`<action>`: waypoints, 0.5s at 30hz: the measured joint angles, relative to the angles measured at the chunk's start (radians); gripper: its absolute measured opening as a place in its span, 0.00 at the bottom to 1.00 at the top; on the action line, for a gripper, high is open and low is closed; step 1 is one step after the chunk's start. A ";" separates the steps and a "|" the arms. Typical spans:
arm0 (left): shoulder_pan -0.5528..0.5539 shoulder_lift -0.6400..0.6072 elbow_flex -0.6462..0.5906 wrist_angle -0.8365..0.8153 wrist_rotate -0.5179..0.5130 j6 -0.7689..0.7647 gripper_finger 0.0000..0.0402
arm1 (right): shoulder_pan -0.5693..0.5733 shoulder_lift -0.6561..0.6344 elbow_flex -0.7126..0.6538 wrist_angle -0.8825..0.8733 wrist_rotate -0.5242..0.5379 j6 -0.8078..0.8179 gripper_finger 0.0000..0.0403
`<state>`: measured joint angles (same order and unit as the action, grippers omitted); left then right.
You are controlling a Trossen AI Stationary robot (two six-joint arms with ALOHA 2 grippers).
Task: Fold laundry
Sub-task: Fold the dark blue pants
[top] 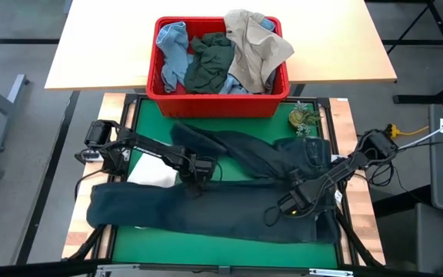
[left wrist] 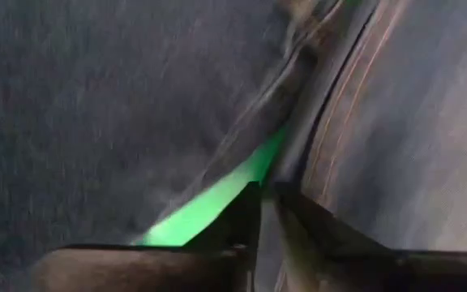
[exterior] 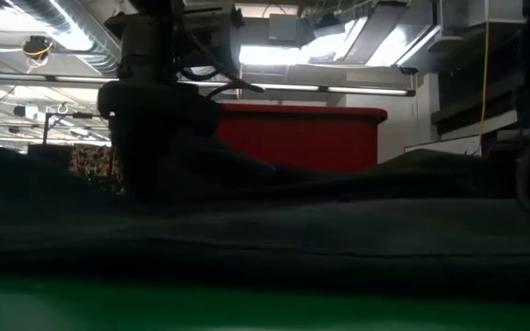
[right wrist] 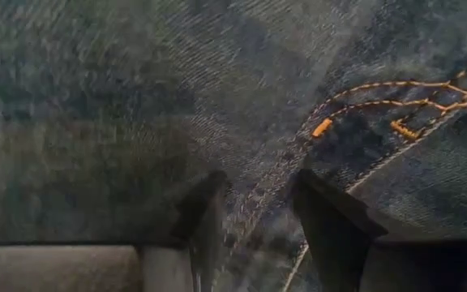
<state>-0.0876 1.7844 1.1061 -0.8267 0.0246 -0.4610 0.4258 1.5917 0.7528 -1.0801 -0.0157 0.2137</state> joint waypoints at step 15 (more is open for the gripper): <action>0.082 -0.097 0.002 -0.074 0.124 0.025 0.31 | 0.000 -0.002 0.037 -0.185 -0.014 0.021 0.40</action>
<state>-0.0061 1.6877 1.1084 -0.9011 0.1488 -0.4358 0.4259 1.5896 0.7896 -1.2653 -0.0292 0.2352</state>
